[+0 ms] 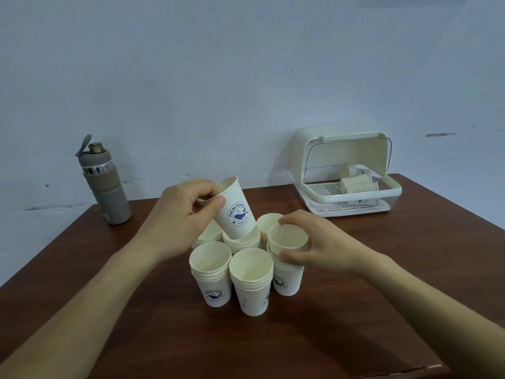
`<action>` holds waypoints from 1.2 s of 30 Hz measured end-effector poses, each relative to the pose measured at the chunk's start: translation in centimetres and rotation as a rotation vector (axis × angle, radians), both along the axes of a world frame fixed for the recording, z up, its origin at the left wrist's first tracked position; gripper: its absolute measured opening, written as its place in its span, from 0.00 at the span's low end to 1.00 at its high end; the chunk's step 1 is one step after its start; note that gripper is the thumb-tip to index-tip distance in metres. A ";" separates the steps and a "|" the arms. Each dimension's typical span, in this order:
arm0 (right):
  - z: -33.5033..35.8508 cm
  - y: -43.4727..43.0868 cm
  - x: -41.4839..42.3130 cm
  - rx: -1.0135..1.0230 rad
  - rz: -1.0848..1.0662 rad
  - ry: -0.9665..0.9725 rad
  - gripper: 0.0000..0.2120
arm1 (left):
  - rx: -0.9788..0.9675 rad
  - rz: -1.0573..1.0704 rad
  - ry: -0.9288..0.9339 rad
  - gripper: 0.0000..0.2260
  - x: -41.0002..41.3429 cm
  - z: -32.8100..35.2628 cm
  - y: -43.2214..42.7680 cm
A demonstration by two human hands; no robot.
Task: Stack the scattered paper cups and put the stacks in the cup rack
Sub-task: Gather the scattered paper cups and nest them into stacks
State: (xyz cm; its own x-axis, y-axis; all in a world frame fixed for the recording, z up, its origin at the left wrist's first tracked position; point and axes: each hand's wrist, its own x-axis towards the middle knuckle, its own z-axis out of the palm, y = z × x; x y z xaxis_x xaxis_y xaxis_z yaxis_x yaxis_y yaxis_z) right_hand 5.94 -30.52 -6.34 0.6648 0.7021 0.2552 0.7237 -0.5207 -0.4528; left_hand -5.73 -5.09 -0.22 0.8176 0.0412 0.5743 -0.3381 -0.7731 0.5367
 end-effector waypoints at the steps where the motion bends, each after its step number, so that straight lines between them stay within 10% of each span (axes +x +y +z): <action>1: -0.2 -0.1 0.1 -0.003 0.011 0.003 0.34 | -0.004 -0.004 0.004 0.08 0.1 -0.1 -0.1; 16: -6.4 -1.6 0.8 0.567 -0.173 0.237 0.24 | 0.282 -0.004 0.019 0.07 6.8 -1.4 -3.0; 36: -9.3 -2.6 2.0 0.594 -0.311 0.257 0.08 | 0.461 -0.075 0.336 0.14 8.9 -2.3 -5.6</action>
